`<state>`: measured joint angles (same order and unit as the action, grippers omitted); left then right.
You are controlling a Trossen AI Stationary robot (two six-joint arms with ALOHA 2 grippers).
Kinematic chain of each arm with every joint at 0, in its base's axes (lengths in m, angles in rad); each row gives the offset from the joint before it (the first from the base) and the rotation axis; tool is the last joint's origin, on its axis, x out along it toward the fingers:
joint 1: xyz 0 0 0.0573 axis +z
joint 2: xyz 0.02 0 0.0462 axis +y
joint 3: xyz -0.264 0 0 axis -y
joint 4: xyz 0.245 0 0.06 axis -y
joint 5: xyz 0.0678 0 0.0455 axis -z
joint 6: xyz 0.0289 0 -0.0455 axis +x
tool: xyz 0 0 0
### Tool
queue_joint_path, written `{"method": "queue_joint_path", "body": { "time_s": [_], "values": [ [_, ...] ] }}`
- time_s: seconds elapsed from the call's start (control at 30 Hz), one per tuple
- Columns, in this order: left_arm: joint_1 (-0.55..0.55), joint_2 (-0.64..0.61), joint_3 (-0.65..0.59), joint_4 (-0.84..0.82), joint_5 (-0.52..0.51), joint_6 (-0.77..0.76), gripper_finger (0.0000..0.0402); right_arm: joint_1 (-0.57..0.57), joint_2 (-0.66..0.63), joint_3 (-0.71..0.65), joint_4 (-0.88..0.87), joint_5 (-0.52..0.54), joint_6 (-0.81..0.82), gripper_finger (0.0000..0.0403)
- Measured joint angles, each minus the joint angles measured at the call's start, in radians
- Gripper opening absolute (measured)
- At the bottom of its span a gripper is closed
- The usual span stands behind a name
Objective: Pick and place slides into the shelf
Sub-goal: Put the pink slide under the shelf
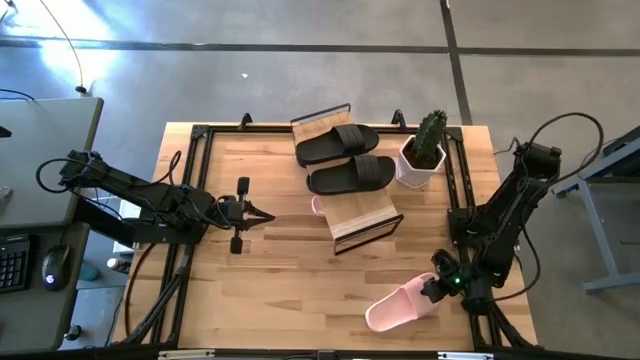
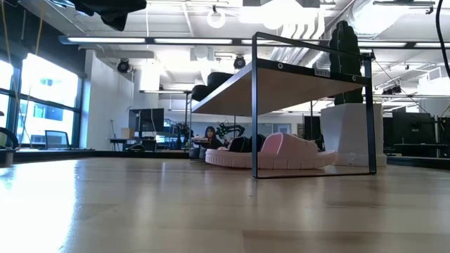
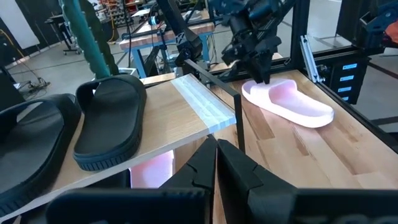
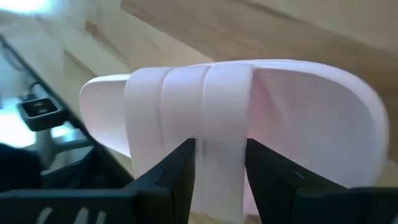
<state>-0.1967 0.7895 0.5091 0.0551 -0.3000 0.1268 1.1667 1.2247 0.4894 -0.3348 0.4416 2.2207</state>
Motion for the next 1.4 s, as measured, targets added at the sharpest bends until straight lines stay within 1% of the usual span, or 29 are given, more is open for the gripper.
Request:
{"method": "queue_joint_path", "body": {
  "time_s": [0.1, 0.2, 0.43, 0.63, 0.77, 1.03, 1.1, 1.27, 1.4],
  "values": [
    [0.000, 0.000, 0.000, 0.000, 0.000, 0.000, 0.0006, 0.001, 0.000, -0.080, 0.150, 0.037, -0.026, 0.0130],
    [0.000, 0.000, 0.000, 0.000, 0.000, 0.000, 0.0005, 0.000, 0.000, -0.112, 0.243, 0.094, -0.073, 0.0130],
    [0.000, 0.000, 0.000, 0.000, 0.000, -0.002, 0.0006, 0.001, 0.000, -0.112, 0.274, 0.096, -0.093, 0.0130],
    [0.000, 0.000, 0.000, 0.000, 0.000, -0.002, 0.0006, 0.002, 0.000, -0.112, 0.309, 0.100, -0.144, 0.0128],
    [0.000, 0.000, 0.000, 0.000, 0.000, -0.002, 0.0005, 0.002, 0.000, -0.111, 0.310, 0.101, -0.163, 0.0101],
    [0.000, 0.000, 0.000, 0.000, 0.000, 0.000, 0.0005, 0.002, 0.000, -0.111, 0.310, 0.109, -0.241, 0.0009],
    [0.000, 0.000, 0.000, 0.000, 0.000, 0.000, 0.0005, 0.002, 0.000, -0.111, 0.311, 0.112, -0.266, 0.0005],
    [0.000, 0.000, 0.000, 0.000, 0.000, 0.000, 0.0005, 0.002, -0.012, -0.111, 0.312, 0.163, -0.337, 0.0002],
    [0.000, 0.000, 0.000, 0.001, 0.000, 0.000, 0.0005, 0.002, -0.058, -0.111, 0.311, 0.236, -0.414, 0.0002]
  ]
}}
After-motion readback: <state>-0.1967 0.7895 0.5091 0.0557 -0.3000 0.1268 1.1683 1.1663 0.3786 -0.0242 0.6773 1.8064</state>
